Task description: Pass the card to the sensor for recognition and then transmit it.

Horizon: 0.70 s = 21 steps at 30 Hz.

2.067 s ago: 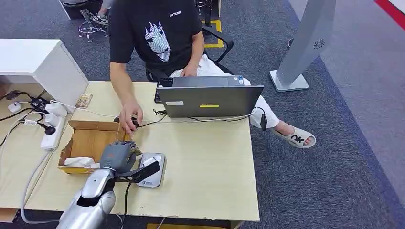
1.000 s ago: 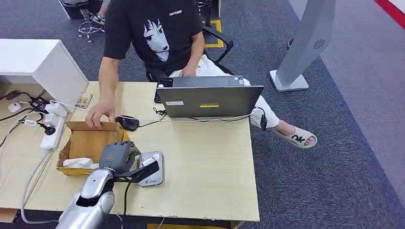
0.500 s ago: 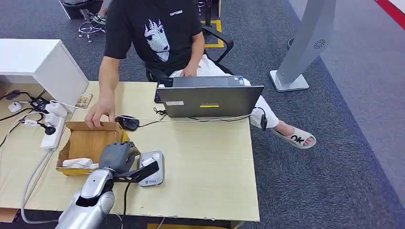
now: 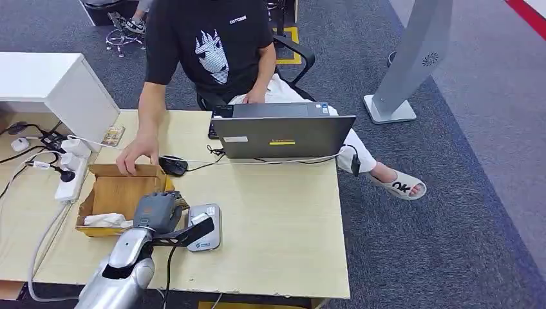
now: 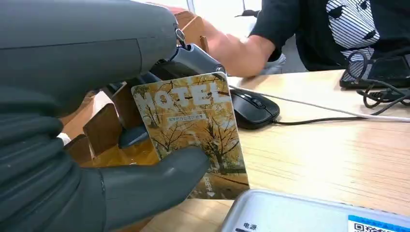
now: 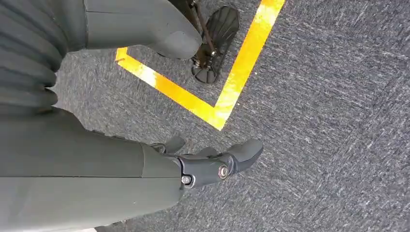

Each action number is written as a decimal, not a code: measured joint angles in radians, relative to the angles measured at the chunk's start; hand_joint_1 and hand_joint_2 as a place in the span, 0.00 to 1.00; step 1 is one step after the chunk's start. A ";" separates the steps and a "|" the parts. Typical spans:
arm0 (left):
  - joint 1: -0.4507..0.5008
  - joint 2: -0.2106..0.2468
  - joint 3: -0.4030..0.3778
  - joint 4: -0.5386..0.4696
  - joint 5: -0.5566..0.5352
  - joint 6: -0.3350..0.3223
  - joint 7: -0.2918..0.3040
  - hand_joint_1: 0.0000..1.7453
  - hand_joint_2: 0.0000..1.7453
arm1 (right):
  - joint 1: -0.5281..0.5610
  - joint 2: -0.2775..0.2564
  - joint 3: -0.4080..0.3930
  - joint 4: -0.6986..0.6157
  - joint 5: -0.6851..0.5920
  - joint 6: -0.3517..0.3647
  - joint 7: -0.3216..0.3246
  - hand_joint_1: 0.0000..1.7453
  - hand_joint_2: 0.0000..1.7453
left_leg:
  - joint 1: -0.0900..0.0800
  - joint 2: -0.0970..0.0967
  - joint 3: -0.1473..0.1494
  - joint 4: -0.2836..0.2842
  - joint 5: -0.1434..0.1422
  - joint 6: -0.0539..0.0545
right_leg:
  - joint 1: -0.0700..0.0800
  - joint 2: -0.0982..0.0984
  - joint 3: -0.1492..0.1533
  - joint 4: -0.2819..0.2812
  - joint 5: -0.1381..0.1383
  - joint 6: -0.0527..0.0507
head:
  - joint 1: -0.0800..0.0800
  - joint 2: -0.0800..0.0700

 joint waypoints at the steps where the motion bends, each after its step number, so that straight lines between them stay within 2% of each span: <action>1: 0.000 0.000 0.000 0.000 0.000 0.000 0.000 1.00 1.00 | 0.000 0.000 0.000 0.000 0.000 0.000 0.000 0.00 1.00 | 0.000 0.000 0.000 0.000 0.000 0.000 | 0.000 0.000 0.000 0.000 0.000 0.000 | 0.000 0.000; 7: 0.000 0.003 0.000 0.000 -0.032 0.016 0.003 1.00 1.00 | 0.000 0.000 0.000 0.000 -0.001 -0.003 0.001 0.00 1.00 | 0.000 0.000 0.000 0.000 0.000 0.000 | 0.000 0.000 0.000 0.000 0.000 0.000 | 0.000 0.000; 12: 0.000 0.027 0.000 -0.049 -0.051 -0.026 0.021 1.00 1.00 | 0.000 0.000 -0.001 0.000 -0.002 -0.005 0.001 0.00 1.00 | 0.000 0.000 0.000 0.000 0.000 0.000 | 0.000 0.000 0.000 0.000 0.000 0.000 | 0.000 0.000; 21: 0.001 0.038 0.000 -0.077 -0.050 -0.033 0.021 1.00 1.00 | 0.000 0.000 -0.001 0.000 -0.002 -0.005 0.001 0.00 1.00 | 0.000 0.000 0.000 0.000 0.000 0.000 | 0.000 0.000 0.000 0.000 0.000 0.000 | 0.000 0.000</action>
